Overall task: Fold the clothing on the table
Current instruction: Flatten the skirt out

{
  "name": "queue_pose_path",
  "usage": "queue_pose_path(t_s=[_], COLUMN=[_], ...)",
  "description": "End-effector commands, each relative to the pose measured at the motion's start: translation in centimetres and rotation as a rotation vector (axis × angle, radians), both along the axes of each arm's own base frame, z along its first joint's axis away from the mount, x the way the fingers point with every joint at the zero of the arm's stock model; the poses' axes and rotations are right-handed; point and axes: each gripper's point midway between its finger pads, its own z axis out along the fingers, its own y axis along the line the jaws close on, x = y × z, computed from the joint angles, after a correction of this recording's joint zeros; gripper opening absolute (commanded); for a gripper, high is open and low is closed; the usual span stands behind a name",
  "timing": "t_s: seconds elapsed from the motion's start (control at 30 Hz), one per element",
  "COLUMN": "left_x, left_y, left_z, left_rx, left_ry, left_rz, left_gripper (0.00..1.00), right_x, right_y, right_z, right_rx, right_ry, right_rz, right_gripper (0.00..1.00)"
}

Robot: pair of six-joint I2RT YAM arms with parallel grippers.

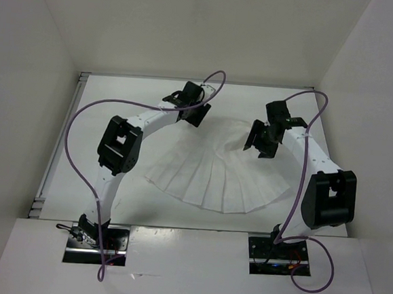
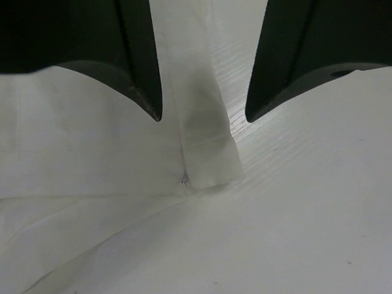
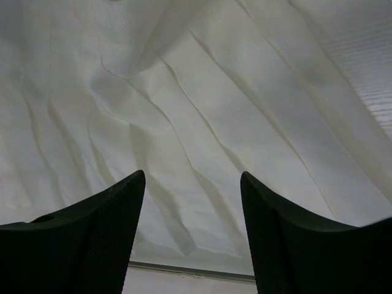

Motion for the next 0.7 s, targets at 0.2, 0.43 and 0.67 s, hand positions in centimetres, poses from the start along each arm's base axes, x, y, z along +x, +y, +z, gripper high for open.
queue_pose_path(t_s=[0.2,0.43,0.67], left_x=[-0.5,-0.7,-1.1], left_y=[-1.9,-1.5,-1.4], left_z=[-1.9,-5.3,-7.8], left_rx=[0.066,0.109,0.126], left_ry=[0.01,0.067,0.124], left_rz=[-0.061,-0.054,-0.04], left_gripper=[0.52,0.45,0.17], right_x=[-0.3,-0.9,-1.4], right_y=[-0.5,-0.9,-1.2], right_z=[0.9,0.4,0.8], right_rx=[-0.025,-0.046,-0.056], right_ry=[-0.021,0.003,0.003], right_rz=[-0.001,-0.008,-0.013], right_gripper=[0.69,0.69,0.69])
